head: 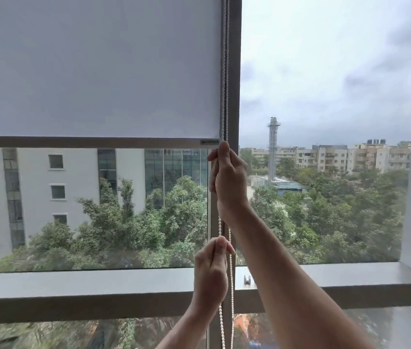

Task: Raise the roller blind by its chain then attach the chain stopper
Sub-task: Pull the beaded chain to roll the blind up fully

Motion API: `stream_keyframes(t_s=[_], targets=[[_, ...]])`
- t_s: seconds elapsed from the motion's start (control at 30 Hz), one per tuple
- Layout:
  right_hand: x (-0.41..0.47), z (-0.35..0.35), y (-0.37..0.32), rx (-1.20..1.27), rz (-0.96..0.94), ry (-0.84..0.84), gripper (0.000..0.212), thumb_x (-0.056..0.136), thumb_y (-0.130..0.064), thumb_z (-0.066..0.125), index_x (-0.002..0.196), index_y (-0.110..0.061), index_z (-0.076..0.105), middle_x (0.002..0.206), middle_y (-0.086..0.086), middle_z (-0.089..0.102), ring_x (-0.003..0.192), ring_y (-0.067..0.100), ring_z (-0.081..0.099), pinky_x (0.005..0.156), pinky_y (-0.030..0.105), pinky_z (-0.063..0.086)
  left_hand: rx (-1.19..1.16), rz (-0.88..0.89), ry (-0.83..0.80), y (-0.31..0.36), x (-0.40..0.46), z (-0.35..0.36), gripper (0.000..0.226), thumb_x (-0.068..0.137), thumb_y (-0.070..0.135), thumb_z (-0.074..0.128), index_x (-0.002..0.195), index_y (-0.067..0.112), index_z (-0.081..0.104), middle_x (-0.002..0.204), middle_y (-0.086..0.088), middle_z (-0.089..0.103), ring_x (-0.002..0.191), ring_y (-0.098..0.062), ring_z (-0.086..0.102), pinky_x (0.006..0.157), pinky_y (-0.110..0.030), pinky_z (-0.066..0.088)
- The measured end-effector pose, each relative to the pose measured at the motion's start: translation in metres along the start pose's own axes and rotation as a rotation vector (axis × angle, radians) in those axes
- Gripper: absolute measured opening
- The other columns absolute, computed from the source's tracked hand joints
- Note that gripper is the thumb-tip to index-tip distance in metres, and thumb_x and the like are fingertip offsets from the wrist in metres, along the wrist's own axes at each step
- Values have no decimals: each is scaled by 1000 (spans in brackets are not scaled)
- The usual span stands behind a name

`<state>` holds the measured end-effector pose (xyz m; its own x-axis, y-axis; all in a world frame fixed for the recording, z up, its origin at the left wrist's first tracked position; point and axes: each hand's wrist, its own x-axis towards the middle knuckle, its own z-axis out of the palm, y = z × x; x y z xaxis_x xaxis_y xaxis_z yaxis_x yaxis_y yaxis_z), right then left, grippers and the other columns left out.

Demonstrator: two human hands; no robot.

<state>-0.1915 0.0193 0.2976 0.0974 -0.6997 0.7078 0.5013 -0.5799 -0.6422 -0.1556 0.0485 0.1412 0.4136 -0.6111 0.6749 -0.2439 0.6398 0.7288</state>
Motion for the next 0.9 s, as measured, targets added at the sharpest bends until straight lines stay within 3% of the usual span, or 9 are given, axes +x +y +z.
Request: stream_keyframes(t_s=[0.13,0.2,0.3,0.37,0.43,0.57,0.63,0.73,0.9], targets=[[-10,-1,4,33,-152,27,44,104,-29,41,66,-26,61,47,2,35,34,9,28,36,26,23,-84,-5,-150,0,9,-15,43,86,58,48,67,25,67,49,-5,32,47,-17,28,48,-38,19],[-19,-5,7,-18,-185,39,41,104,-30,42,69,-22,61,47,4,36,36,14,29,36,30,25,73,2,-242,-3,19,-24,67,80,81,32,66,25,65,51,-3,49,48,-19,45,51,-33,35],[-40,-10,19,-57,-173,56,40,103,-29,43,68,-24,61,45,-4,39,37,14,30,39,34,27,213,-16,-204,2,47,-33,84,74,89,11,106,34,67,88,9,72,84,1,69,78,-24,54],[-54,-12,24,-77,-188,54,40,104,-23,42,68,-21,60,44,-11,44,37,6,35,42,28,31,203,2,-151,20,67,-34,78,82,82,15,120,33,62,104,8,72,96,-3,70,84,-31,57],[-65,-12,28,-80,-178,48,39,103,-24,44,68,-20,61,43,-12,47,37,2,37,42,23,32,164,21,-101,51,87,-30,70,92,68,19,125,23,61,104,1,73,97,-13,70,81,-29,56],[-77,-15,35,-60,-142,60,38,92,-47,47,66,-23,60,44,0,33,39,15,26,34,35,20,-87,44,-153,127,118,-10,51,101,45,25,120,11,59,92,-12,70,89,-28,70,75,-36,58],[-80,-16,37,-64,-140,64,38,91,-48,47,65,-24,60,45,4,31,40,18,25,34,38,17,-189,30,-222,155,129,3,45,103,38,29,123,8,56,77,-6,65,70,-21,66,61,-33,56],[-80,-17,38,-92,-156,45,37,95,-41,46,65,-24,60,45,5,31,40,18,25,35,38,16,-267,-18,-175,175,134,22,35,105,26,33,107,7,63,49,9,40,39,-5,36,37,-19,29],[-65,-29,33,26,29,-128,44,100,-42,41,70,-22,66,47,-2,36,40,13,30,39,22,28,-265,124,30,170,129,26,34,103,17,37,83,11,63,45,7,35,34,-5,28,36,-19,22]])
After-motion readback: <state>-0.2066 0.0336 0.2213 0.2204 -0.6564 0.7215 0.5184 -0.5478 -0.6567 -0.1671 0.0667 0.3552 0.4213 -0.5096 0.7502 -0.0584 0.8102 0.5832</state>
